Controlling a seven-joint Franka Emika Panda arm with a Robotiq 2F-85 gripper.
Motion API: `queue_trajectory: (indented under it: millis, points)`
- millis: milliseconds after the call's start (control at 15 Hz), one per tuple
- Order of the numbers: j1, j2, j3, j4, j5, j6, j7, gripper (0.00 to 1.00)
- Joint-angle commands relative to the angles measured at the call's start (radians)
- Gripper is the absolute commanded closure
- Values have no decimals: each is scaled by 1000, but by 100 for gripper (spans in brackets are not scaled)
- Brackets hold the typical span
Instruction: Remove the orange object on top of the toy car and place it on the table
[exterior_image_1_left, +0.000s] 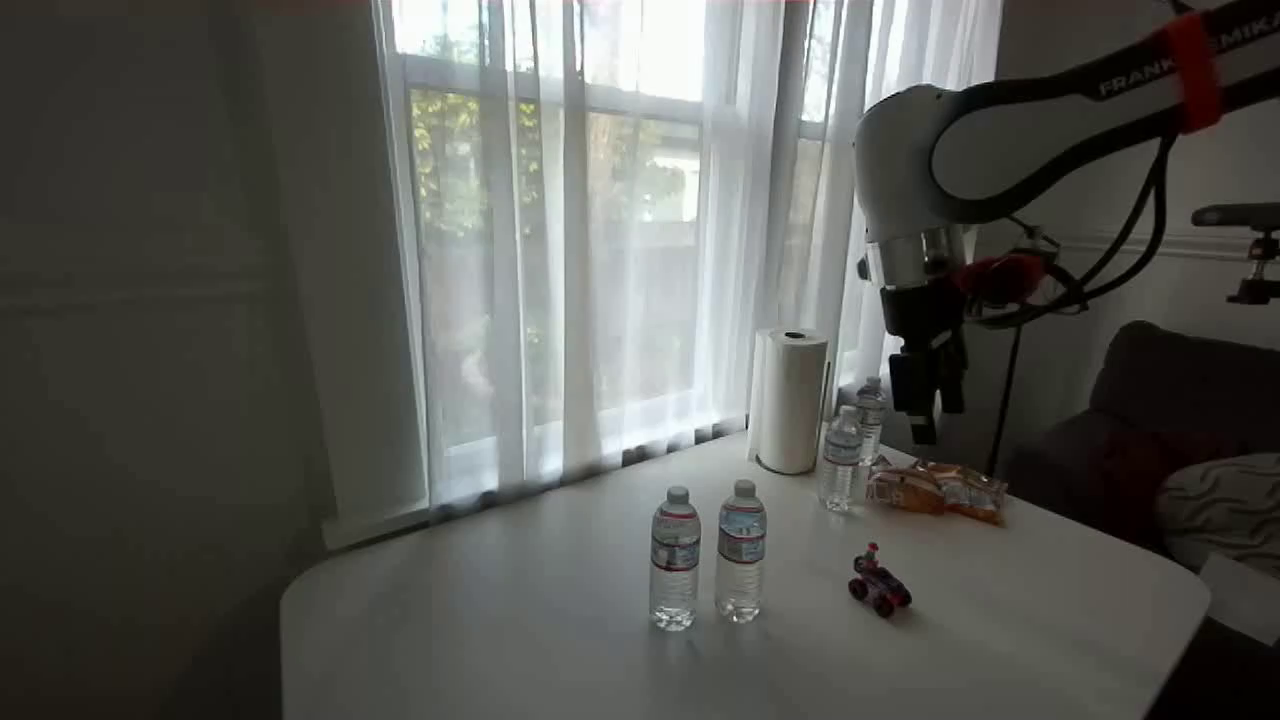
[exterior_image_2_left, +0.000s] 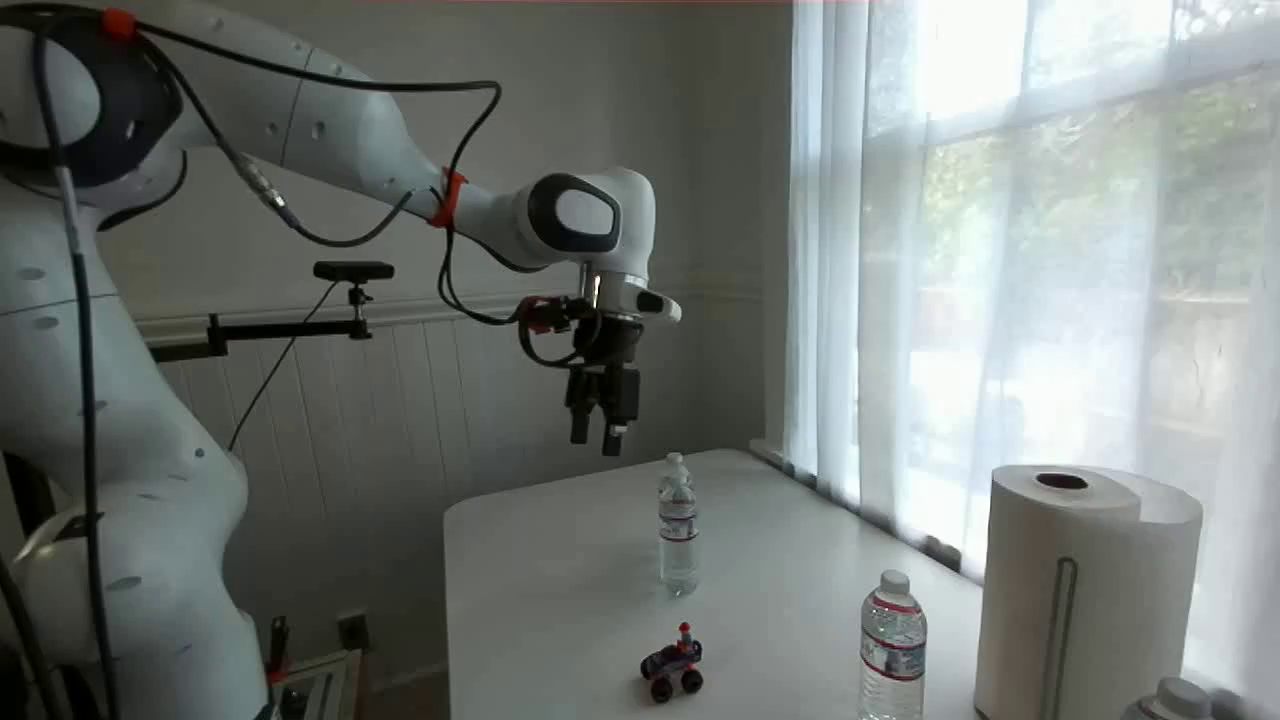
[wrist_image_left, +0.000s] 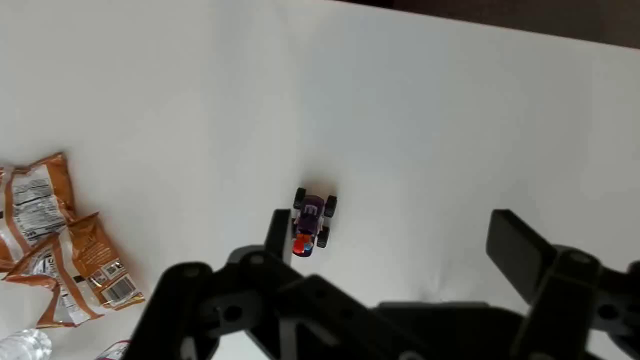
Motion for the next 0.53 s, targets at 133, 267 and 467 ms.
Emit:
queue_trajectory:
  millis: [133, 267, 467]
  points:
    - [18, 1, -16, 2, -3, -2, 3, 0]
    - [18, 1, -16, 2, -3, -2, 3, 0]
    - [11, 18, -20, 0, -12, 28, 14, 0]
